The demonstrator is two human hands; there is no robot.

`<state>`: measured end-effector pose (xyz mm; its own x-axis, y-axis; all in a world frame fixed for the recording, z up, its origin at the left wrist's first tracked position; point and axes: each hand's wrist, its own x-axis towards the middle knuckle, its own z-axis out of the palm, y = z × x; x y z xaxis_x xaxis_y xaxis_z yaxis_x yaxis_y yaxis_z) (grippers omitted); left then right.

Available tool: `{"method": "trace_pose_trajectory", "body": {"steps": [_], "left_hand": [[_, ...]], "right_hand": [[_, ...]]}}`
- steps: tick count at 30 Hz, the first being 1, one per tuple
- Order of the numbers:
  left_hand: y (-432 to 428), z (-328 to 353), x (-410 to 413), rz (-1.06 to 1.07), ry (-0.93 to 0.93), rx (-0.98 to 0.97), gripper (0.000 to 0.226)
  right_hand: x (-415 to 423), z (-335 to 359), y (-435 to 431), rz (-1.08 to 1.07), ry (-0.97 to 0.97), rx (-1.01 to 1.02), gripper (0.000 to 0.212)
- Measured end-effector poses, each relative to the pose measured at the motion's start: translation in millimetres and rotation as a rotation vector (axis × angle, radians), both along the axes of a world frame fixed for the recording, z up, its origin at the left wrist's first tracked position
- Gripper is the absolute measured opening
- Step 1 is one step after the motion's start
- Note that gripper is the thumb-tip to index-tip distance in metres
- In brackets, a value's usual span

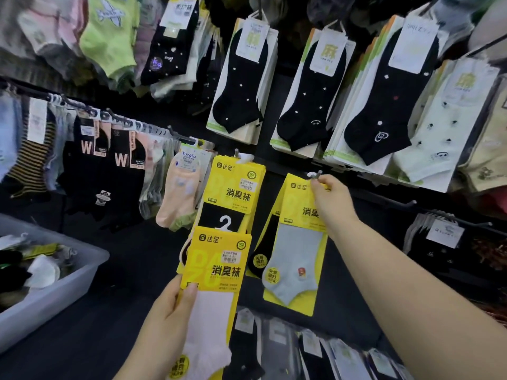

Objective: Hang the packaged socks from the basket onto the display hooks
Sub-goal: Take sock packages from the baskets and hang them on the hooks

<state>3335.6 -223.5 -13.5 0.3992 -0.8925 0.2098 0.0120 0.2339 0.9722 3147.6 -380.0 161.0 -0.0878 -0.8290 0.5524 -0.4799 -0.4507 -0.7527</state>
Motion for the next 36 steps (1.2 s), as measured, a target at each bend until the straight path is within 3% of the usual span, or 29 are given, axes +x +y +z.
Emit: {"method": "trace_pose_trajectory", "body": {"steps": [6,10,14,16,18,19,22,27,36], "left_hand": [[2,0,-5,-0.058,0.005,0.010,0.037],[2,-1,-6,-0.105,0.090,0.051,0.030],[3,1,-12,-0.123,0.095,0.037,0.031],[4,2,-16,-0.137,0.078,0.021,0.031],[5,3,-19,-0.144,0.054,0.014,0.030],[5,2,-19,-0.143,0.033,0.010,0.028],[3,1,-19,-0.135,-0.013,0.005,0.023],[2,-1,-13,-0.146,-0.024,0.047,0.023],[4,0,-14,-0.142,-0.056,0.078,0.024]], "right_hand": [[1,-10,-3,-0.093,-0.148,0.043,0.027],[2,-27,27,-0.284,0.025,-0.025,0.045],[27,-60,77,0.182,0.221,0.098,0.033],[39,-70,92,0.369,0.209,0.202,0.031],[43,-74,97,0.419,0.156,0.220,0.015],[41,-73,98,0.413,0.122,0.217,0.007],[27,-66,93,0.377,-0.036,0.179,0.013],[-10,-36,65,0.127,-0.315,0.038,0.016],[-5,-2,13,-0.021,-0.176,0.059,0.016]]}}
